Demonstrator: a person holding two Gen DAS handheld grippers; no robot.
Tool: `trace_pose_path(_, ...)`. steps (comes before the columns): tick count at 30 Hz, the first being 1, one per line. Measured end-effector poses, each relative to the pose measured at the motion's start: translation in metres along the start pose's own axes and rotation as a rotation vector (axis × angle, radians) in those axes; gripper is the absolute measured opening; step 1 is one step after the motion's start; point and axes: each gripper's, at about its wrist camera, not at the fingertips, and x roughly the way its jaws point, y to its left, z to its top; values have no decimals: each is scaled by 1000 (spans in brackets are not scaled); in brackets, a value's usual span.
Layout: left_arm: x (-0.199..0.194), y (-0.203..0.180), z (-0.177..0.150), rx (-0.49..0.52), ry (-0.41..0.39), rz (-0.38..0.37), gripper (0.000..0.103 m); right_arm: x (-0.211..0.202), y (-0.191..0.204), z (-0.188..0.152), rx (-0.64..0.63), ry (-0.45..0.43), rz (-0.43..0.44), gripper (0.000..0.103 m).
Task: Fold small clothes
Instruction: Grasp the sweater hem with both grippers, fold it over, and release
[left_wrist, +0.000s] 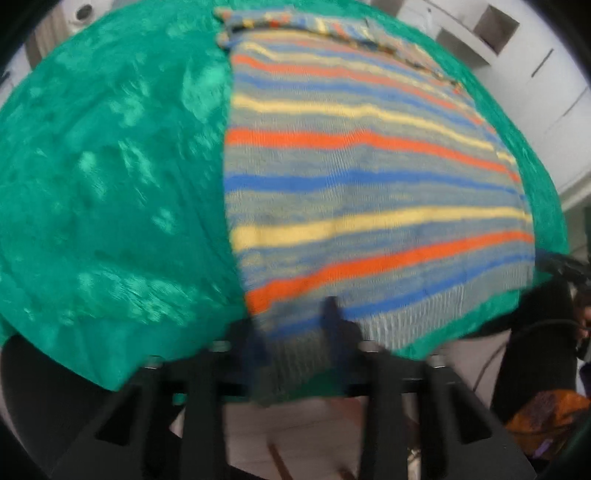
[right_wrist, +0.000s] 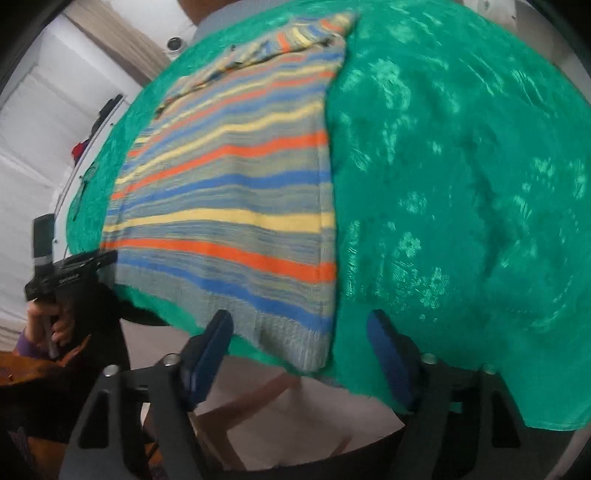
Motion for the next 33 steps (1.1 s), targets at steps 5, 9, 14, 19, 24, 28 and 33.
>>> trace_pose_path(5,-16,15,-8,-36,12,-52,3,19,-1,7,-2,122,30,5)
trace_pose_path(9,-49,43,-4,-139,-32,-194,3,-15,1,14,20,78,116,5)
trace_pose_path(14,-81,84,51,-262,-218,-317,3,-57,-4,69,64,-136,189,5)
trace_pose_path(19,-72,95,163,-278,-345,-274,3,-52,-10,162,50,-320,128,5)
trace_pose_path(24,-34,104,265,-307,-336,-185,3,-25,-21,270,68,-367,69,5)
trace_pose_path(28,15,102,327,-340,-297,-137,4,10,-41,350,114,-353,45,5)
trace_pose_path(33,40,109,354,-404,-278,-45,52,42,-72,400,237,-414,50,26)
